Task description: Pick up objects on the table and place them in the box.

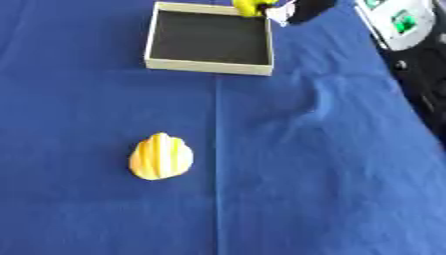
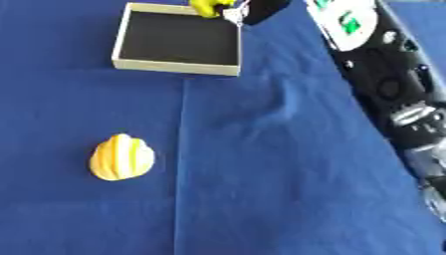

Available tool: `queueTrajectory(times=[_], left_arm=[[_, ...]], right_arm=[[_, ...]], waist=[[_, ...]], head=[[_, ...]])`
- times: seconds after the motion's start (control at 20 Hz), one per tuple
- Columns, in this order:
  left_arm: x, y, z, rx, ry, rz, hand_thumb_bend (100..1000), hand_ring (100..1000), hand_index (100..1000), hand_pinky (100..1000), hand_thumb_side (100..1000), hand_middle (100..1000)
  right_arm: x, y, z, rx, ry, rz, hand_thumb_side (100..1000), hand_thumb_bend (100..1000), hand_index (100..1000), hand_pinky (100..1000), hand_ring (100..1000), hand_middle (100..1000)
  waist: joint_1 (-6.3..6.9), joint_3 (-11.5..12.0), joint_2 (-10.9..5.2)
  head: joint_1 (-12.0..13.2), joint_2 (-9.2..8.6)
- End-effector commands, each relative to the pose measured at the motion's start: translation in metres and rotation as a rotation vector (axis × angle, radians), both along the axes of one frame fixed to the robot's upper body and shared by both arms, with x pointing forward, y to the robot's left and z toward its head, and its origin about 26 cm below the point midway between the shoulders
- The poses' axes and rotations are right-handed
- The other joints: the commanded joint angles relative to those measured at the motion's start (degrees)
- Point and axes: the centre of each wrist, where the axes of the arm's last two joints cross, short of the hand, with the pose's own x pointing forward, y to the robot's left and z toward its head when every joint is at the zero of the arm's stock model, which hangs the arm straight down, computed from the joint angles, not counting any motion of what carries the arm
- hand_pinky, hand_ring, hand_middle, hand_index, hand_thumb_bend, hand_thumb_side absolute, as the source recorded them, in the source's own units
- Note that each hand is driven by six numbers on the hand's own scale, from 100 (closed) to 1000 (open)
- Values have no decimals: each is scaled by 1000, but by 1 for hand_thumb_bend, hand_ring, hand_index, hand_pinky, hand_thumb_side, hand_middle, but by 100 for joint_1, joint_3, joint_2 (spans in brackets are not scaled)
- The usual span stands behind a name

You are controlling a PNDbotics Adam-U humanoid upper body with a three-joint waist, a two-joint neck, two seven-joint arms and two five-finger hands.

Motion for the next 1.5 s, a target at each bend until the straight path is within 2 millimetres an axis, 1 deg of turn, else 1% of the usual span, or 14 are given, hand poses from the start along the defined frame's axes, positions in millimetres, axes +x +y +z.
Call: queueTrajectory(times=[0.05,0.2,0.35,0.45,0.5,0.55,0.6,0.65,0.7,0.75,0.8,0.9,1.35,1.5], left_arm=[[-4,-1,13,30,-42,-13,100,774,782,794,717,703],[-3,-2,15,32,-44,-22,100,774,782,794,719,703],[-3,-2,14,29,-39,-25,100,774,781,794,724,703],[-3,-3,13,26,-33,-30,100,774,781,794,728,703],[-3,-3,13,26,-30,-32,100,774,781,794,730,703],[-3,-3,13,25,-29,-33,100,774,781,794,731,703],[-3,-3,12,24,-27,-34,100,774,781,794,731,703],[-3,-3,12,23,-25,-34,100,774,781,794,731,703],[-3,-3,12,22,-23,-34,100,774,781,794,733,703],[-3,-3,11,21,-20,-34,100,774,781,794,733,703],[-3,-3,11,20,-18,-34,100,774,781,794,734,703],[-3,-3,10,19,-11,-36,100,775,781,794,734,703],[-3,-2,7,14,8,-31,100,775,781,795,734,703],[-3,-1,5,12,15,-27,100,775,781,795,734,703]], right_arm=[[7,-5,6,3,-46,-52,135,100,652,888,800,591],[17,-7,-6,-12,-29,-87,146,100,668,890,812,606],[24,-8,-19,-48,-14,-114,145,100,693,894,825,630],[27,-8,-26,-66,-11,-132,147,100,723,898,848,675],[29,-8,-29,-70,-12,-144,157,100,765,897,877,742],[30,-9,-31,-72,-16,-155,178,100,798,895,898,776],[31,-9,-33,-74,-18,-163,221,124,836,897,928,813],[32,-9,-34,-82,-18,-166,239,133,852,900,939,825],[32,-10,-35,-94,-16,-164,299,177,912,917,985,888],[32,-10,-35,-108,-16,-160,311,188,926,922,997,905],[32,-10,-34,-118,-20,-154,353,209,956,930,1000,938],[30,-9,-31,-126,-32,-141,389,210,982,943,1000,966],[19,-9,-13,-130,-79,-122,402,207,1000,947,1000,978],[11,-11,-5,-109,-108,-93,386,200,997,940,1000,972]], waist=[[-6,70,-92],[-47,172,-38],[-66,195,-15],[-76,200,-5],[-78,205,1],[-78,211,6],[-77,215,10],[-76,215,11],[-75,209,9],[-73,202,5],[-71,194,1],[-67,177,-11],[-47,98,-107],[-32,42,-159]], head=[[-112,-163],[-160,-209],[-172,-195],[-185,-187],[-185,-187],[-185,-185],[-183,-180],[-178,-177],[-169,-172],[-158,-167],[-145,-161],[-116,-144],[-29,-72],[31,-23]])
